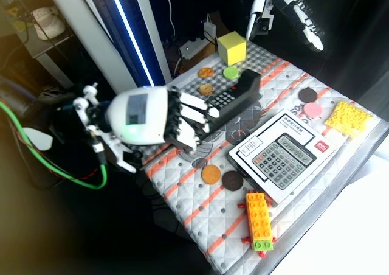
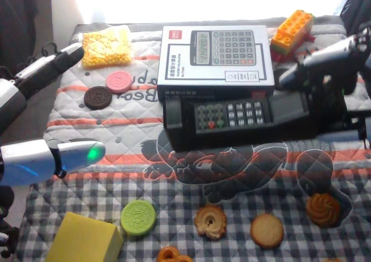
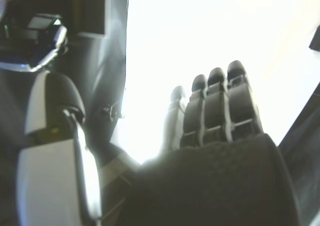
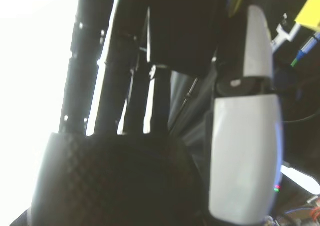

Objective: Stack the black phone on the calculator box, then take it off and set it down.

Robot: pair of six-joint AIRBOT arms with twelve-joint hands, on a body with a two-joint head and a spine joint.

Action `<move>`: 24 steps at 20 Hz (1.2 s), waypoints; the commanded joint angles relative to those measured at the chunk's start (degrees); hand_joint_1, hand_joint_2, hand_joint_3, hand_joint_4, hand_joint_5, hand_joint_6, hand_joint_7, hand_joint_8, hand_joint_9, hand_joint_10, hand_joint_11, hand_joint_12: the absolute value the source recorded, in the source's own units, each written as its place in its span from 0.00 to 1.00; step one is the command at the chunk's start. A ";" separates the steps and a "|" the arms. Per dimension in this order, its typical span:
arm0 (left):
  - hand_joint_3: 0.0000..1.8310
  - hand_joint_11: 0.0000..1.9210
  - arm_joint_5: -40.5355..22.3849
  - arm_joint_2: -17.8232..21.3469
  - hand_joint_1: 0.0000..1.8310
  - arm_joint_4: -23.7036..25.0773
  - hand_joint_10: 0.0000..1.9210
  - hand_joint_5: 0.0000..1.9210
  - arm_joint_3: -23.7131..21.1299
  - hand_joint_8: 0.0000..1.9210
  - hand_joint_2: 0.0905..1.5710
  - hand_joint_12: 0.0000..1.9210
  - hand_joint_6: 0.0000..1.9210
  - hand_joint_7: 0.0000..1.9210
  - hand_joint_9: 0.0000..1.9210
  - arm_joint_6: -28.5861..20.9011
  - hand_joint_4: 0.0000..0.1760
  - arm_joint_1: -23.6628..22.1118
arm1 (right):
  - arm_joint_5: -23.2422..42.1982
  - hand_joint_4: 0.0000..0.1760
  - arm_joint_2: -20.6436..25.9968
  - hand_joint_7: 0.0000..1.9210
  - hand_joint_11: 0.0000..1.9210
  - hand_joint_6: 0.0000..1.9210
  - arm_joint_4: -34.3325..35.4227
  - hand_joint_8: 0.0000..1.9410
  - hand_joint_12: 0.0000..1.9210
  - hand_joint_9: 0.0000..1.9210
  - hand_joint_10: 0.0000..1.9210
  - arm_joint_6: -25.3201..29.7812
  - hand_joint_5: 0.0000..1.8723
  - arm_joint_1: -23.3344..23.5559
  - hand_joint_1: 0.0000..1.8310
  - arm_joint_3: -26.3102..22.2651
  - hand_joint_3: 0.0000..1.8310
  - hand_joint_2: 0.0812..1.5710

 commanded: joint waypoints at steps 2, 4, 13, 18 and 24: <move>0.00 0.00 -7.18 0.62 0.42 0.56 0.00 0.05 -0.16 0.00 0.57 0.17 0.00 0.04 0.03 -0.52 0.15 -0.20 | 7.50 0.00 0.91 0.63 0.67 0.46 3.58 0.37 0.36 0.77 0.02 0.56 0.52 -1.95 0.70 -0.17 0.00 0.67; 0.00 0.00 -7.18 0.62 0.43 0.47 0.00 0.06 -0.18 0.00 0.56 0.04 0.00 0.04 0.02 -0.52 0.38 -0.04 | 6.82 0.00 1.19 0.61 0.65 0.52 4.07 0.38 0.37 0.75 0.01 0.56 0.50 -3.68 0.69 -0.32 0.00 0.68; 0.00 0.00 -7.40 0.54 0.43 0.38 0.00 0.06 -0.26 0.00 0.56 0.13 0.00 0.06 0.05 -0.84 0.33 0.21 | -0.94 0.00 -1.73 0.47 0.42 0.20 4.35 0.13 0.36 0.49 0.20 0.56 0.37 -4.82 0.67 2.30 0.00 0.66; 0.00 0.00 -10.23 0.35 0.42 1.30 0.00 0.03 2.08 0.00 0.55 0.15 0.00 0.03 0.03 -13.08 0.65 2.92 | 2.03 0.99 -1.27 0.00 0.00 0.00 5.84 0.00 0.00 0.00 0.00 0.56 0.00 -5.98 0.43 0.67 0.00 0.57; 0.01 0.00 -15.46 0.54 0.43 4.43 0.00 0.00 2.96 0.00 0.59 0.01 0.00 0.00 0.00 -21.01 0.73 3.73 | 19.50 1.00 3.23 0.00 0.00 0.00 12.92 0.00 0.00 0.00 0.00 -1.15 0.00 -12.99 0.33 -4.65 0.00 0.51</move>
